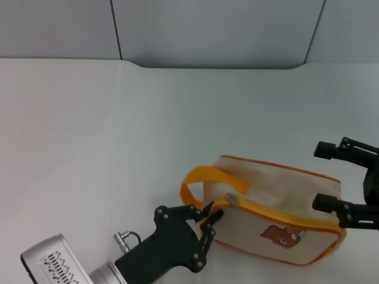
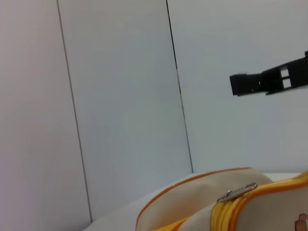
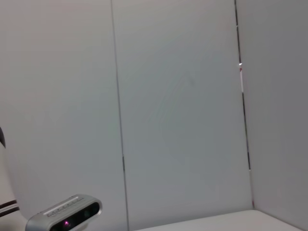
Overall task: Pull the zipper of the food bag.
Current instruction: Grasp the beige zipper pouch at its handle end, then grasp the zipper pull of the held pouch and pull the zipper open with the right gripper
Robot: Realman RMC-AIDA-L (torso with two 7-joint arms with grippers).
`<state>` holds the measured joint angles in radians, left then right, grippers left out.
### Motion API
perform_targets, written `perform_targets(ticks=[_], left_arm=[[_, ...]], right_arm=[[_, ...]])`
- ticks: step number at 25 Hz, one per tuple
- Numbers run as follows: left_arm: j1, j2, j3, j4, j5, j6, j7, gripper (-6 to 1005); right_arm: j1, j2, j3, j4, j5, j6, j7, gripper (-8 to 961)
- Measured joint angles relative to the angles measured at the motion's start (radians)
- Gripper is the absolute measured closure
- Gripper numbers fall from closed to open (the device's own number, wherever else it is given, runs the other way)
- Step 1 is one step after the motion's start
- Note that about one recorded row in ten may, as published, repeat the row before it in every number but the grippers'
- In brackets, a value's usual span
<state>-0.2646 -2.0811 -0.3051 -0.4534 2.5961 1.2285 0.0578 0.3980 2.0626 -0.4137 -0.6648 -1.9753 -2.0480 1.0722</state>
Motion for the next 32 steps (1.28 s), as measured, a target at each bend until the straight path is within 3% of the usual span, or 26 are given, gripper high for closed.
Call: perform_targets(ticks=[4, 9, 13, 17, 20, 27, 32], left_arm=[[-0.017, 0.005, -0.021, 0.033, 0.000, 0.083, 0.080, 921], [-0.048, 0.005, -0.083, 0.106, 0.000, 0.206, 0.242, 925], [-0.126, 0.008, -0.138, 0.211, 0.000, 0.317, 0.302, 927], [-0.166, 0.008, -0.142, 0.250, 0.000, 0.354, 0.360, 928], [-0.181, 0.008, -0.142, 0.251, 0.000, 0.356, 0.403, 929], [-0.189, 0.005, -0.143, 0.246, -0.004, 0.352, 0.415, 930], [-0.187, 0.004, -0.143, 0.242, -0.006, 0.354, 0.416, 929]], right_arm=[[-0.003, 0.002, 0.036, 0.005, 0.001, 0.000, -0.018, 108], [-0.004, 0.021, 0.121, 0.032, 0.002, 0.027, -0.089, 108], [-0.007, 0.022, 0.219, 0.153, 0.017, 0.057, -0.214, 107], [-0.025, 0.023, 0.279, 0.379, 0.072, 0.086, -0.474, 107], [-0.033, 0.026, 0.278, 0.557, 0.082, 0.121, -0.800, 106], [-0.020, 0.030, 0.278, 0.922, 0.072, 0.369, -1.499, 106], [-0.011, 0.030, 0.276, 1.009, 0.070, 0.410, -1.693, 107]])
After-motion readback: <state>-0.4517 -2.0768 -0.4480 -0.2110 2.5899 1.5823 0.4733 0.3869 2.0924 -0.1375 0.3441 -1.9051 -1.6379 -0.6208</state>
